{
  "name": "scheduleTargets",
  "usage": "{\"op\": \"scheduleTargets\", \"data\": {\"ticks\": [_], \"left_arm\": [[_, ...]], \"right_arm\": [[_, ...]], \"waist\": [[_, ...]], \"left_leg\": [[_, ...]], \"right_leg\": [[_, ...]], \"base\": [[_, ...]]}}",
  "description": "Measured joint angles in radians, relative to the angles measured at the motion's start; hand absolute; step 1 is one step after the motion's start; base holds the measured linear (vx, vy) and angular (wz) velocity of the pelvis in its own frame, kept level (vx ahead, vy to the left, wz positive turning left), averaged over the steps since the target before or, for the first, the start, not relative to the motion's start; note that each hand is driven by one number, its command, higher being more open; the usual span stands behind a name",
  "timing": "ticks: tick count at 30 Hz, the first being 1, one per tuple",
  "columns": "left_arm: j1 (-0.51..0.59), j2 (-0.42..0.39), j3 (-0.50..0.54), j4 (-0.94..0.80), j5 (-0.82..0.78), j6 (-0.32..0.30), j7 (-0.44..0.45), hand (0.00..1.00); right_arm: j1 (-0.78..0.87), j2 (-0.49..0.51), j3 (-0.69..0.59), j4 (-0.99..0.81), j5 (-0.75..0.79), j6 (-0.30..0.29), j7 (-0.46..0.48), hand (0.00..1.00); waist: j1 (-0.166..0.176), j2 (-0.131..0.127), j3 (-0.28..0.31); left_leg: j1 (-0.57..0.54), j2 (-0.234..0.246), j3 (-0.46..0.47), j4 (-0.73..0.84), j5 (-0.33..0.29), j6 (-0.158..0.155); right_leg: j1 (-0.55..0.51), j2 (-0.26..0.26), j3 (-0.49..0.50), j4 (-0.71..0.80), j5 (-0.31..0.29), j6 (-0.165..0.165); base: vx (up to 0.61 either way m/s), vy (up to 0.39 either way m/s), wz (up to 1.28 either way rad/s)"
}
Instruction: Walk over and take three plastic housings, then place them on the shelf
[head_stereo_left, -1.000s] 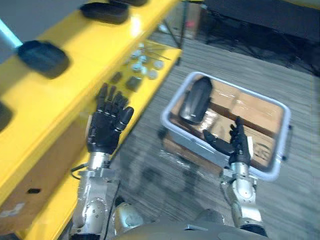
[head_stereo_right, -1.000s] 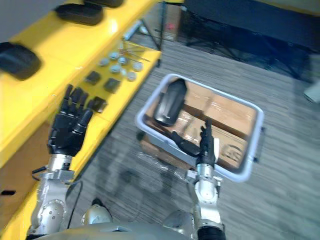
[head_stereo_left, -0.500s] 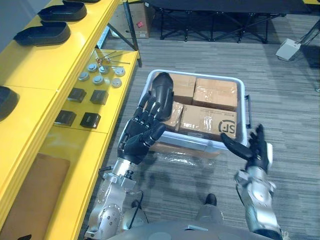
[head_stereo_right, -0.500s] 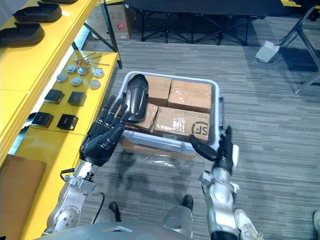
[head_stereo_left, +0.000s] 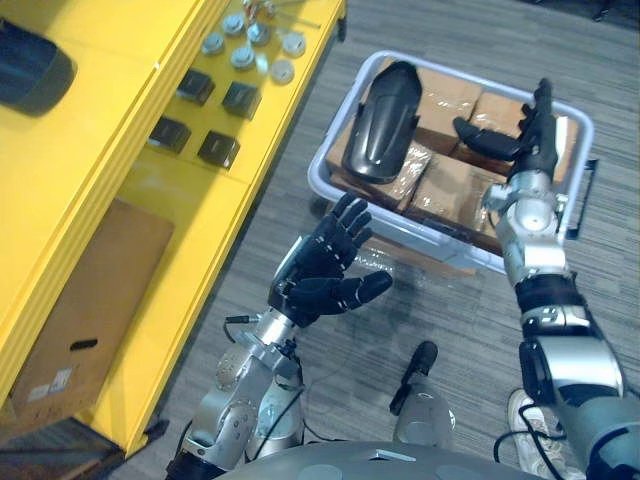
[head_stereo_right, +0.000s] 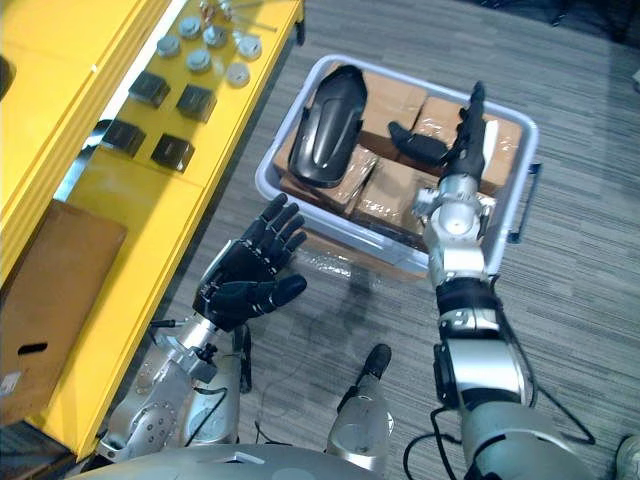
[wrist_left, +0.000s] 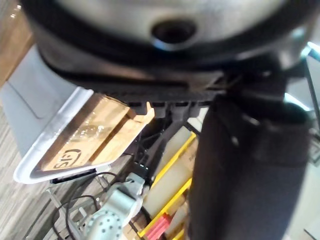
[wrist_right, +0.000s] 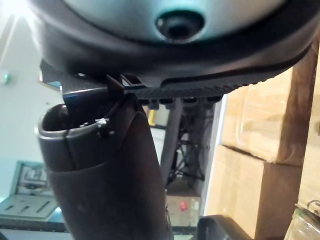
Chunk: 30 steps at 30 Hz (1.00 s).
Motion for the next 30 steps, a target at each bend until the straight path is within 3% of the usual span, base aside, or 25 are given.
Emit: {"op": "scheduleTargets", "data": {"ticks": [3, 5, 9, 12, 15, 19, 20, 25, 30], "left_arm": [[-0.02, 0.005, -0.015, 0.05, -0.006, -0.038, 0.01, 1.0], [-0.035, 0.003, -0.032, 0.08, -0.009, -0.076, 0.03, 1.0], [-0.033, 0.002, -0.067, 0.107, -0.052, -0.113, 0.049, 1.0], [-0.041, -0.014, -0.086, 0.149, -0.078, -0.128, 0.051, 1.0], [-0.065, -0.019, -0.115, 0.215, -0.087, -0.142, 0.063, 1.0], [-0.066, -0.023, -0.12, 0.225, -0.088, -0.144, 0.09, 1.0], [-0.066, -0.023, -0.123, 0.225, -0.087, -0.152, 0.093, 1.0], [-0.065, -0.023, -0.128, 0.224, -0.087, -0.157, 0.104, 1.0], [-0.061, -0.014, -0.128, 0.223, -0.087, -0.154, 0.107, 1.0]], "right_arm": [[-0.101, -0.026, 0.047, 0.104, 0.03, 0.015, -0.011, 1.0], [-0.2, -0.065, 0.092, 0.198, 0.044, 0.022, -0.014, 1.0], [-0.321, -0.134, 0.143, 0.294, 0.072, 0.055, -0.006, 1.0], [-0.381, -0.171, 0.177, 0.361, 0.067, 0.076, 0.013, 1.0], [-0.417, -0.211, 0.203, 0.422, 0.063, 0.142, 0.008, 1.0], [-0.448, -0.216, 0.207, 0.434, 0.06, 0.219, -0.032, 1.0], [-0.462, -0.217, 0.207, 0.434, 0.06, 0.249, -0.038, 0.0], [-0.463, -0.236, 0.21, 0.432, 0.048, 0.336, -0.044, 0.0], [-0.475, -0.299, 0.239, 0.439, -0.032, 0.462, 0.061, 0.0]], "waist": [[0.024, 0.007, 0.046], [0.041, 0.033, 0.08], [0.079, 0.058, 0.106], [0.086, 0.068, 0.124], [0.11, 0.072, 0.135], [0.113, 0.074, 0.146], [0.115, 0.074, 0.146], [0.123, 0.074, 0.146], [0.127, 0.071, 0.147]], "left_leg": [[-0.009, -0.003, -0.024, 0.0, 0.011, 0.003], [-0.011, -0.01, -0.047, -0.02, 0.031, 0.005], [-0.02, -0.02, -0.071, -0.072, 0.072, 0.004], [-0.041, -0.025, -0.096, -0.081, 0.089, 0.004], [-0.073, -0.026, -0.109, -0.085, 0.104, 0.004], [-0.083, -0.032, -0.116, -0.101, 0.122, 0.007], [-0.083, -0.032, -0.117, -0.102, 0.124, 0.006], [-0.078, -0.032, -0.13, -0.122, 0.142, 0.005], [-0.04, -0.031, -0.127, -0.181, 0.177, 0.004]], "right_leg": [[0.003, 0.0, -0.015, 0.009, 0.0, 0.0], [0.003, -0.006, -0.034, 0.028, -0.002, -0.001], [-0.017, -0.014, -0.06, 0.053, -0.012, -0.002], [-0.039, -0.024, -0.075, 0.095, -0.038, -0.004], [-0.068, -0.028, -0.083, 0.115, -0.049, -0.007], [-0.084, -0.034, -0.085, 0.124, -0.05, -0.008], [-0.084, -0.034, -0.085, 0.125, -0.051, -0.008], [-0.085, -0.035, -0.084, 0.146, -0.073, -0.01], [-0.082, -0.036, -0.079, 0.158, -0.078, -0.015]], "base": [[-0.01, 0.003, 0.2], [-0.04, 0.002, 0.27], [-0.03, -0.003, 0.23], [-0.05, -0.017, 0.2], [-0.08, -0.024, 0.13], [-0.07, -0.024, 0.06], [-0.06, -0.028, 0.04], [-0.06, -0.037, 0.07], [-0.05, -0.039, 0.01]]}}
